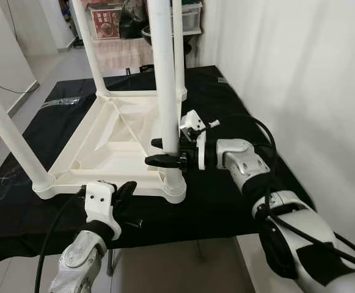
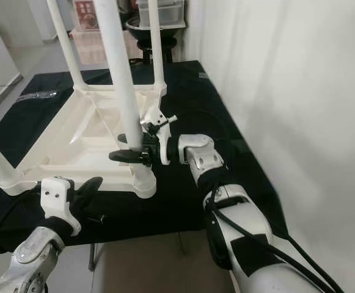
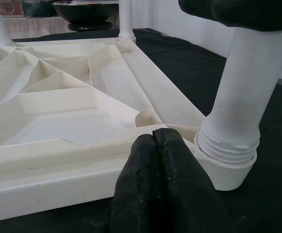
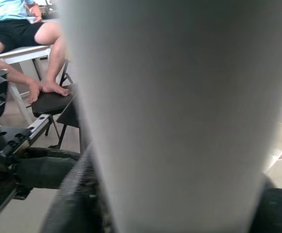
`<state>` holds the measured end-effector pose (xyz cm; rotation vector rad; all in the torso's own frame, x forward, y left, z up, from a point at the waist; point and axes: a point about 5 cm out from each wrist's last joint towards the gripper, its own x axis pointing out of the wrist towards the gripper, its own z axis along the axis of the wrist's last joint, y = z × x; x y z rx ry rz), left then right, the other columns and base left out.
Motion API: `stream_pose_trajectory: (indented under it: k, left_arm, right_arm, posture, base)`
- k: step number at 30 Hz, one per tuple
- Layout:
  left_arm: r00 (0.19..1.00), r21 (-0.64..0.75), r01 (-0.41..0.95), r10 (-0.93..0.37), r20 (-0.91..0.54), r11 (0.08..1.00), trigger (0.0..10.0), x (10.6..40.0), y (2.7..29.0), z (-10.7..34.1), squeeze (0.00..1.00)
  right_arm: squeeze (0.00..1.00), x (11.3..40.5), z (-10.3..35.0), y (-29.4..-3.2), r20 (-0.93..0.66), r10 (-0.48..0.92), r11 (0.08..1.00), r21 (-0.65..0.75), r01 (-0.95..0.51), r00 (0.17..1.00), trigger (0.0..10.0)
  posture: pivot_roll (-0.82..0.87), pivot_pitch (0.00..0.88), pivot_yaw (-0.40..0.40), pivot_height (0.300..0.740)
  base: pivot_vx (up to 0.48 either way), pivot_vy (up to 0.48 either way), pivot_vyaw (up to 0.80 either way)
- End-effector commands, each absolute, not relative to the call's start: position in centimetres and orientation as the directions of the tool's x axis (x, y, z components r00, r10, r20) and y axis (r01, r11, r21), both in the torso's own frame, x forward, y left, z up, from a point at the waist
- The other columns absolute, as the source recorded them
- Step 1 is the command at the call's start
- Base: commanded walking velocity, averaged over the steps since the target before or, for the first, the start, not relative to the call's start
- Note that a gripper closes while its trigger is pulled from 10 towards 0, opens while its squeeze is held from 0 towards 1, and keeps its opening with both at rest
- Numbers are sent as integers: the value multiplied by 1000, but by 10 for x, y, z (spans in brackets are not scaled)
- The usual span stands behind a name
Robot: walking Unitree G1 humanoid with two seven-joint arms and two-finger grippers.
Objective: Building children table
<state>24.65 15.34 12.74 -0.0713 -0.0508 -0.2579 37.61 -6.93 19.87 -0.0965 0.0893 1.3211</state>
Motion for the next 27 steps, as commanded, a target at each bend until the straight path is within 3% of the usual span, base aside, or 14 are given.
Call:
stream_pose_trajectory:
  k: [1, 6, 8, 9, 11, 12, 14, 15, 18, 24, 25, 26, 27]
  left_arm:
    - [968, -64, 250, -247, 46, 966, 10000, 245, 153, 124, 0]
    - [968, -65, 250, -247, 47, 966, 10000, 244, 153, 124, 0]
    - [967, -67, 252, -249, 48, 966, 10000, 243, 152, 124, 0]
    - [967, -68, 252, -249, 48, 965, 10000, 243, 152, 124, 0]
    - [967, -67, 252, -249, 49, 965, 10000, 242, 154, 124, 0]
    - [967, -67, 252, -249, 49, 965, 10000, 242, 154, 124, 0]
    - [967, -68, 253, -250, 50, 965, 10000, 242, 155, 126, 0]
    - [967, -66, 255, -252, 47, 965, 10000, 242, 155, 125, 0]
    - [966, -68, 257, -255, 42, 964, 10000, 242, 155, 124, 0]
    - [966, -69, 256, -253, 46, 964, 10000, 243, 156, 125, 0]
    - [969, -67, 247, -244, 48, 967, 10000, 243, 156, 126, 0]
    - [970, -66, 243, -240, 48, 968, 10000, 243, 157, 126, 0]
    - [970, -66, 243, -240, 48, 968, 10000, 243, 157, 126, 0]
  right_arm:
    - [0, 376, 197, -66, -123, 964, 238, 2, -971, 236, 0]
    - [0, 375, 191, -72, -119, 958, 261, -6, -965, 259, 0]
    - [0, 374, 181, -82, -114, 945, 308, -4, -951, 306, 0]
    - [0, 372, 168, -81, -125, 914, 391, 20, -920, 386, 0]
    - [0, 376, 142, -77, -153, 590, 804, 21, -595, 793, 0]
    - [0, 376, 142, -77, -153, 590, 804, 21, -595, 793, 0]
    - [0, 345, 111, -62, -221, 513, 858, 97, -505, 829, 0]
    - [0, 344, 114, -59, -205, 551, 831, 47, -554, 809, 0]
    - [0, 354, 122, -64, -192, 568, 814, -12, -580, 800, 0]
    - [0, 358, 117, -60, -228, 580, 806, 16, -592, 782, 0]
    - [0, 356, 120, -58, -226, 578, 806, 7, -592, 784, 6078]
    - [122, 355, 124, -55, -218, 605, 786, 11, -618, 766, 10000]
    - [122, 355, 124, -55, -218, 605, 786, 11, -618, 766, 10000]
  posture:
    - [-7, 0, 9, 740]
    - [-15, 0, 6, 740]
    - [-17, 0, 4, 740]
    - [-26, 0, -4, 740]
    - [-39, 0, -1, 740]
    - [-39, 0, -1, 740]
    - [-42, 0, 19, 740]
    - [-53, 0, 32, 740]
    - [-51, 0, 26, 740]
    - [-36, 0, 17, 740]
    - [-32, 0, 19, 740]
    - [-29, 0, 18, 740]
    - [-29, 0, 18, 740]
  base:
    - [0, 0, 0]
    - [0, 0, 0]
    - [0, 0, 0]
    - [0, 0, 0]
    - [0, 0, 0]
    - [0, 0, 0]
    - [0, 0, 0]
    - [0, 0, 0]
    - [0, 0, 0]
    - [0, 0, 0]
    - [0, 0, 0]
    - [0, 0, 0]
    - [0, 0, 0]
